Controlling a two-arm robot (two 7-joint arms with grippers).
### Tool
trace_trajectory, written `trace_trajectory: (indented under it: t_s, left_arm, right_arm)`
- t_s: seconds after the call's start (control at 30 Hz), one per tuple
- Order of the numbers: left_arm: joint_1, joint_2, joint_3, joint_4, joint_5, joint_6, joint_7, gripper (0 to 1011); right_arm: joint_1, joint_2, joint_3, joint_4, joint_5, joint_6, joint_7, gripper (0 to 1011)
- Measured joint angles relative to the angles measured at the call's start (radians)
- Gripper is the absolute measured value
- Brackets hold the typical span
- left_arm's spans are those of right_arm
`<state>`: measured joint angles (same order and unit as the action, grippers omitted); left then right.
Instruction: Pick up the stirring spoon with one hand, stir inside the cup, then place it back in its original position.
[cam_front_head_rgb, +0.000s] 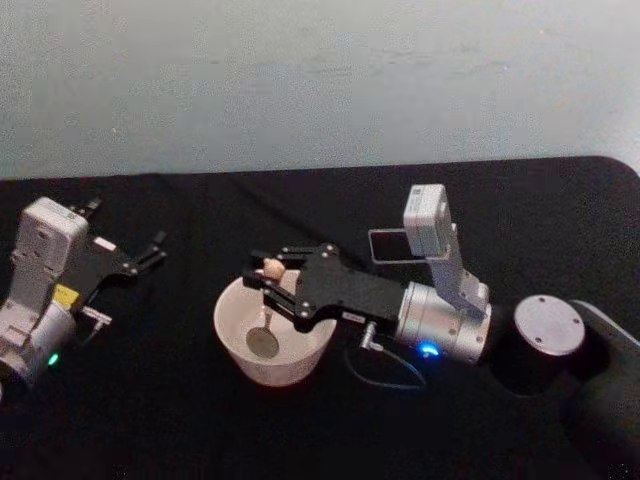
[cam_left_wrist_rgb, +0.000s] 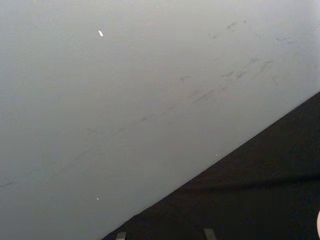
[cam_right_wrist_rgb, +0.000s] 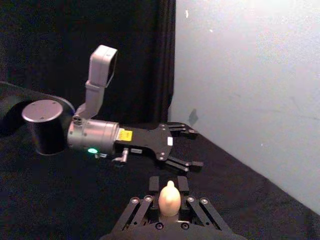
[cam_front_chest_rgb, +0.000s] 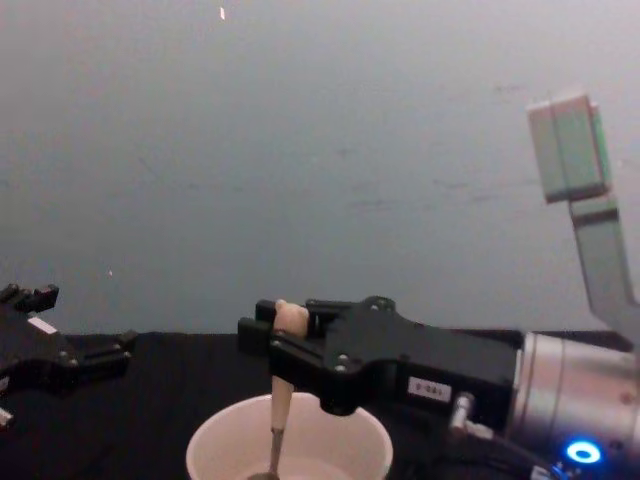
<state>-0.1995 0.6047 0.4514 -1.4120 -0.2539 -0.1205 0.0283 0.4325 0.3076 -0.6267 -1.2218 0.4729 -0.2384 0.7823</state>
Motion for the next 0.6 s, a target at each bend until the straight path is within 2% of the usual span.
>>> trace_trajectory:
  t_s: [0.33, 0.6]
  left_arm:
    - [0.000, 0.000, 0.000, 0.000, 0.000, 0.000, 0.000, 1001]
    - [0.000, 0.000, 0.000, 0.000, 0.000, 0.000, 0.000, 1001]
  right_arm:
    - [0.045, -0.040, 0.014, 0.073, -0.012, -0.033, -0.020, 212]
    - [0.050, -0.036, 0.029, 0.090, -0.024, -0.035, -0.033, 212]
